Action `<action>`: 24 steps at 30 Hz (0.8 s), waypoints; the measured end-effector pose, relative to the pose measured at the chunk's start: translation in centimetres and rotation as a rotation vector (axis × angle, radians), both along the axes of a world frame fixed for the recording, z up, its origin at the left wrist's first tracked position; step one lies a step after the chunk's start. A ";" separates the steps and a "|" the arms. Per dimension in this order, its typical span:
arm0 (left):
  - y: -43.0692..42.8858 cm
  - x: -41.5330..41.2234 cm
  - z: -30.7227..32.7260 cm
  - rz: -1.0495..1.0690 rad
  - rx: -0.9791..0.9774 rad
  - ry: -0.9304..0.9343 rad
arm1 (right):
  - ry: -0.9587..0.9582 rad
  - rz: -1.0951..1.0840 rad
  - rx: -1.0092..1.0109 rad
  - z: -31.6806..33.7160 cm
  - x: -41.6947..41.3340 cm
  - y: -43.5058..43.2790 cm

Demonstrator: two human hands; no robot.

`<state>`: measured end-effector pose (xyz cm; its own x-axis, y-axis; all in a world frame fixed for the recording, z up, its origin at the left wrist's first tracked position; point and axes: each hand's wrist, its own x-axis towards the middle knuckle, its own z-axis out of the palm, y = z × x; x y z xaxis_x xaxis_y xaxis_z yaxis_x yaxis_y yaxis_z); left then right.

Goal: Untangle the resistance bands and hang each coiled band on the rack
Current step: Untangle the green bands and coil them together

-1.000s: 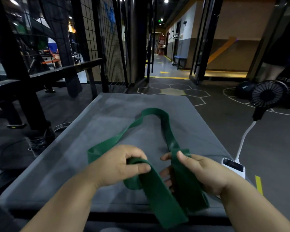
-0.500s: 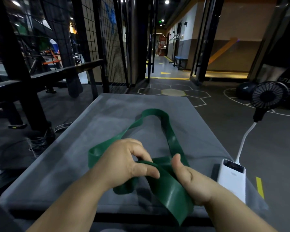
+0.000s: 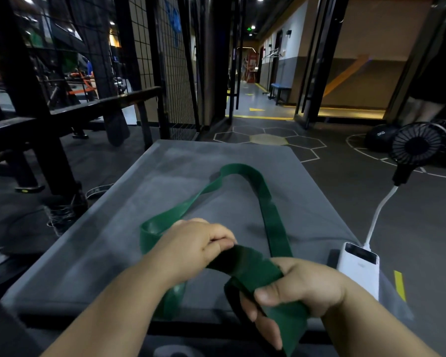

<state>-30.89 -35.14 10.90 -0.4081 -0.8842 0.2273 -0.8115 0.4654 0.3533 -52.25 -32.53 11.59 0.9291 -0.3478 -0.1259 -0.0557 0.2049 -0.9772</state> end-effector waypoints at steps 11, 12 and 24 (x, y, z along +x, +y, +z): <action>2.4 -3.9 -1.1 -0.086 0.478 0.772 | -0.464 -0.095 0.114 0.1 -1.6 -0.8; 2.5 -4.0 -1.1 -0.046 0.458 0.733 | -0.482 -0.085 0.118 0.1 -1.7 -0.9; 0.8 -3.9 -2.0 -0.063 0.328 0.706 | -0.632 -0.089 0.209 0.5 -2.3 -1.0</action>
<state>-34.75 -34.32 8.85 -0.3158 -0.9311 0.1824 -0.3188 0.2852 0.9039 -54.60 -33.57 12.10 0.8154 -0.4536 0.3597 0.5396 0.3707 -0.7559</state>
